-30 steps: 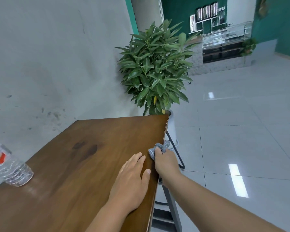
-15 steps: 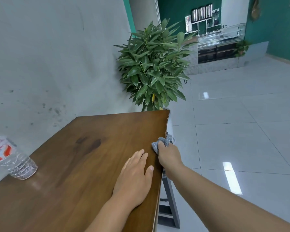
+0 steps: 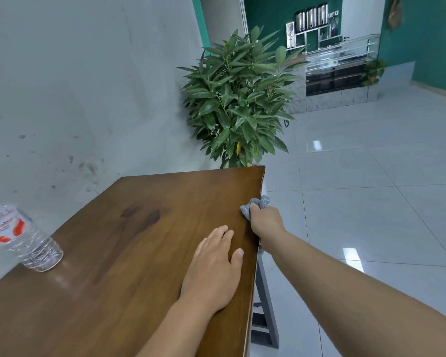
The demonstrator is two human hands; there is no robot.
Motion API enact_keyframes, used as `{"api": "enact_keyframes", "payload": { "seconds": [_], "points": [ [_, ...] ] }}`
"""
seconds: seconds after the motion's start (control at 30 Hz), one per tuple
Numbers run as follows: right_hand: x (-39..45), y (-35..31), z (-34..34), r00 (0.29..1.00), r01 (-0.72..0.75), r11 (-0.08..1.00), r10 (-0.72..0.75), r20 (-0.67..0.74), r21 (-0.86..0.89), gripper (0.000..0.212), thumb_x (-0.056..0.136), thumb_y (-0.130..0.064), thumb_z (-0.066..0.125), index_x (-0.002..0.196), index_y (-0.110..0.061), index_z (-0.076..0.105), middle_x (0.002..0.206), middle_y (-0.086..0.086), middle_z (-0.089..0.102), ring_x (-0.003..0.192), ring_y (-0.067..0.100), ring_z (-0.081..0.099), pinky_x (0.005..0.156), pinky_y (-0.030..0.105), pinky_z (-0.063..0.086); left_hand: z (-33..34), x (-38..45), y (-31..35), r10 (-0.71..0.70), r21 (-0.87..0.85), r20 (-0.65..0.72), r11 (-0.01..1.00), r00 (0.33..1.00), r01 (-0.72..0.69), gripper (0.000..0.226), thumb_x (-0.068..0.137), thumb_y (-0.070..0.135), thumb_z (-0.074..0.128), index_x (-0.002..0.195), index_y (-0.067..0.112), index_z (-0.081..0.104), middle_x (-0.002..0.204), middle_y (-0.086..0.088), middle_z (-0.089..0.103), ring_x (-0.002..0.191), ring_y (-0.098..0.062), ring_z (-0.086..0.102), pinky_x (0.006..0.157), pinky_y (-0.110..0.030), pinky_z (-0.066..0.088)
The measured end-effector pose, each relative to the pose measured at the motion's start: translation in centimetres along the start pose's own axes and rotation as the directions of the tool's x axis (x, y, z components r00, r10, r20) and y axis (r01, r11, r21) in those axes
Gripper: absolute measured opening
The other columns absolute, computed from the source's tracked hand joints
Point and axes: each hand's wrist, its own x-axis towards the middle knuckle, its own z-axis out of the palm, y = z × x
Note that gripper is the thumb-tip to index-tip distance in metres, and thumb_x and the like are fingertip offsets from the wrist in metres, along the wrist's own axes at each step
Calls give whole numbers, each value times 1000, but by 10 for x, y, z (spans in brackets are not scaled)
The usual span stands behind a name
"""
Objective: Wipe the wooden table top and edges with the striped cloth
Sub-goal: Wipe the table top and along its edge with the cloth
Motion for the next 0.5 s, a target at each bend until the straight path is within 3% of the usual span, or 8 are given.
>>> {"api": "enact_keyframes", "payload": {
  "seconds": [0.2, 0.33, 0.4, 0.5],
  "points": [
    [-14, 7, 2, 1000, 24, 999, -23, -10, 39, 42, 101, -38, 39, 118, -5, 58, 111, 14, 63, 101, 29, 60, 93, 44, 51, -2, -10, -2, 17, -7, 10, 1000, 1000, -17, 55, 100, 50, 23, 152, 34, 13, 159, 19, 6, 145, -1, 3, 119, -26, 9],
    [-49, 32, 3, 998, 68, 995, -68, -2, 67, 31, 102, -40, 37, 100, -18, 58, 92, 2, 62, 86, 18, 59, 83, 37, 52, -5, -23, -5, 10, 5, 30, 1000, 1000, -10, 56, 99, 53, 23, 151, 36, 10, 158, 21, 3, 145, 0, 1, 120, -26, 7],
    [-59, 40, 3, 995, 97, 992, -97, -1, 78, 32, 102, -40, 38, 107, -18, 60, 96, 0, 64, 88, 16, 60, 79, 33, 49, -5, -26, -7, 5, 11, 22, 1000, 1000, -5, 57, 99, 54, 23, 151, 37, 10, 158, 22, 2, 145, 0, 0, 117, -24, 6],
    [-56, 38, 3, 998, 64, 992, -65, 6, 105, 33, 101, -41, 40, 117, -18, 58, 109, 3, 64, 99, 21, 60, 88, 38, 51, -2, -25, -8, 9, 0, -2, 1000, 1000, -9, 56, 99, 54, 24, 151, 37, 13, 157, 22, 5, 145, 0, 2, 117, -25, 7]
  ]
}}
